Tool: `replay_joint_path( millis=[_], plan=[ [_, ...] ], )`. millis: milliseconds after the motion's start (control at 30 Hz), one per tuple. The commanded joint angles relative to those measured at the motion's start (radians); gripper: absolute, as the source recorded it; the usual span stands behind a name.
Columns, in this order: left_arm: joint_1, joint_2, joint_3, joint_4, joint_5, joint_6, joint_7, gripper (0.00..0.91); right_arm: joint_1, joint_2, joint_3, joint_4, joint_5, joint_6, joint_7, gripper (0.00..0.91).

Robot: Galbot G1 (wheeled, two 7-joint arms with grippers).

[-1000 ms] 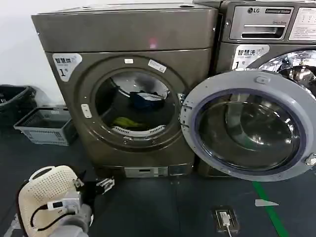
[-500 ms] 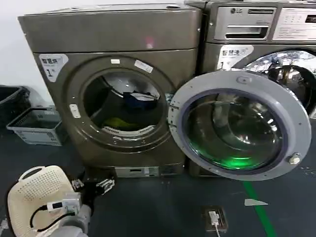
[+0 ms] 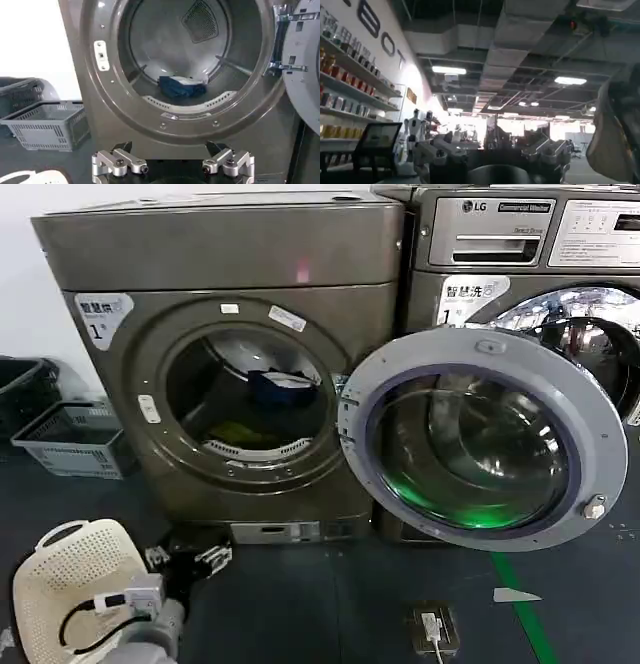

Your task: Grasp the clothes from the dryer.

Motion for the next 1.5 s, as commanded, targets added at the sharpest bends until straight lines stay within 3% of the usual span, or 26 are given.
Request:
replay_joint_path(
  millis=[33,1500],
  plan=[
    [0.000,0.001,0.000,0.000,0.000,0.049,0.001,0.907,0.000,0.000,0.004,0.001,0.050,0.023,0.008,0.907],
    [0.006,0.000,-0.004,0.001,0.001,0.049,-0.001,0.907,-0.004,0.021,-0.005,0.014,0.067,0.046,0.012,0.907]
  ],
)
